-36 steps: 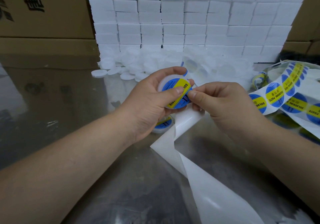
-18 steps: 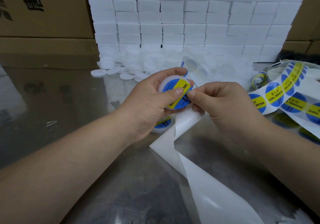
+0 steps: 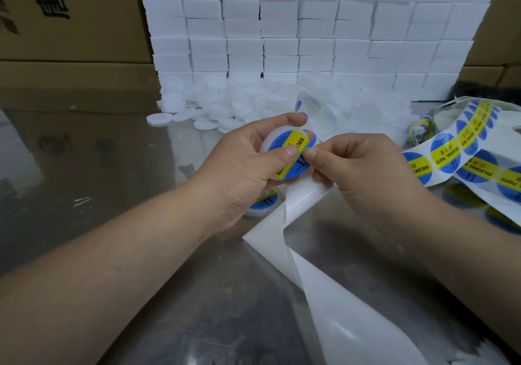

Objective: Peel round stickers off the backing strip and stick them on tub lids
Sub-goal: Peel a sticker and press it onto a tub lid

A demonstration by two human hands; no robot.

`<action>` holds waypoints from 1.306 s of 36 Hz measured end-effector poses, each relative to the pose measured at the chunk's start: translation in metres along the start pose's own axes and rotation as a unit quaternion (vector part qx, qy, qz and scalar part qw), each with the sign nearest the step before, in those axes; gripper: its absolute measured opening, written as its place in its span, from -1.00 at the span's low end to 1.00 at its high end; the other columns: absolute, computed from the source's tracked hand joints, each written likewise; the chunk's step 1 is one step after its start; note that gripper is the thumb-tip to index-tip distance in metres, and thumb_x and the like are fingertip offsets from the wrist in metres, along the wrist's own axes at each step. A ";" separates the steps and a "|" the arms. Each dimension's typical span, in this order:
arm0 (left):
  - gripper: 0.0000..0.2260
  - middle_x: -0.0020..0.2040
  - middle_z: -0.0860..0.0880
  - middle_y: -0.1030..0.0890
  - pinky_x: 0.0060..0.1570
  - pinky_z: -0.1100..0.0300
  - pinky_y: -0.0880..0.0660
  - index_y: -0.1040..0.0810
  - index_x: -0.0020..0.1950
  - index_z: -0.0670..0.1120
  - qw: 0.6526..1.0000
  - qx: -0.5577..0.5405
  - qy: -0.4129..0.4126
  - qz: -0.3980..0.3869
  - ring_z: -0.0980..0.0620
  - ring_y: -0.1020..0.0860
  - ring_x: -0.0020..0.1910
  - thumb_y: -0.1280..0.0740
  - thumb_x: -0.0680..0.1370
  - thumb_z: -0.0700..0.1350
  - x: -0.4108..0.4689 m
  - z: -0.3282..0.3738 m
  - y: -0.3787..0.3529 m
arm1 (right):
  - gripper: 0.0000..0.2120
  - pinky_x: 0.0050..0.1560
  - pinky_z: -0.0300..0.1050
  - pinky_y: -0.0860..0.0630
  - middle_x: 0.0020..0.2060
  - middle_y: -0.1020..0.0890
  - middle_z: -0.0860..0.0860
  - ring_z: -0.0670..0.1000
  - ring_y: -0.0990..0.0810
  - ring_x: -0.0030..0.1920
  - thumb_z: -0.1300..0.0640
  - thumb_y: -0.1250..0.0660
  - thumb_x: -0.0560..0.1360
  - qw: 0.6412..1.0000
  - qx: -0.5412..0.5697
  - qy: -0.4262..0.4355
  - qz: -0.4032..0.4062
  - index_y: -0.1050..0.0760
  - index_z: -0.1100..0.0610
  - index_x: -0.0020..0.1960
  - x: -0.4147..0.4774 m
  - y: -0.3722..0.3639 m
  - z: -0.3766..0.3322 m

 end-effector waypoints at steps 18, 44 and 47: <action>-0.77 -0.11 0.10 -0.66 -0.19 0.20 -0.60 -0.51 -0.02 0.09 0.994 0.059 -0.083 0.029 0.01 -0.66 -0.10 -0.22 0.57 -0.25 -0.007 0.013 -0.007 | -0.28 -0.39 -0.13 -0.32 -0.52 -0.48 0.12 -0.07 -0.36 -0.51 -0.46 -0.25 0.13 0.997 -0.059 -0.014 0.049 -0.47 0.27 -0.41 0.002 0.005 0.005; -0.87 -0.28 0.24 -0.58 -0.26 0.34 -0.44 -0.52 -0.20 0.20 0.948 0.262 -0.132 0.123 0.23 -0.54 -0.27 -0.22 0.52 0.09 -0.008 0.006 -0.005 | -0.54 -0.55 -0.42 -0.22 -0.64 -0.41 -0.13 -0.17 -0.34 -0.59 -0.04 -0.24 0.51 0.999 -0.015 0.042 -0.004 -0.42 0.19 -0.48 -0.003 0.000 -0.002; -0.82 -0.28 0.25 -0.58 -0.28 0.41 -0.43 -0.50 -0.24 0.20 0.935 0.295 -0.142 0.140 0.26 -0.52 -0.29 -0.23 0.56 0.02 -0.007 0.006 -0.003 | -0.54 -0.54 -0.40 -0.23 -0.64 -0.42 -0.13 -0.17 -0.35 -0.58 -0.05 -0.22 0.50 0.998 -0.043 0.042 -0.004 -0.41 0.12 -0.52 -0.001 -0.003 -0.002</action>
Point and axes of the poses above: each hand's wrist, its own x-axis towards the middle knuckle, its own y-axis out of the back of the hand, z = x × y, the point moved 3 cm from there along x, towards the middle knuckle
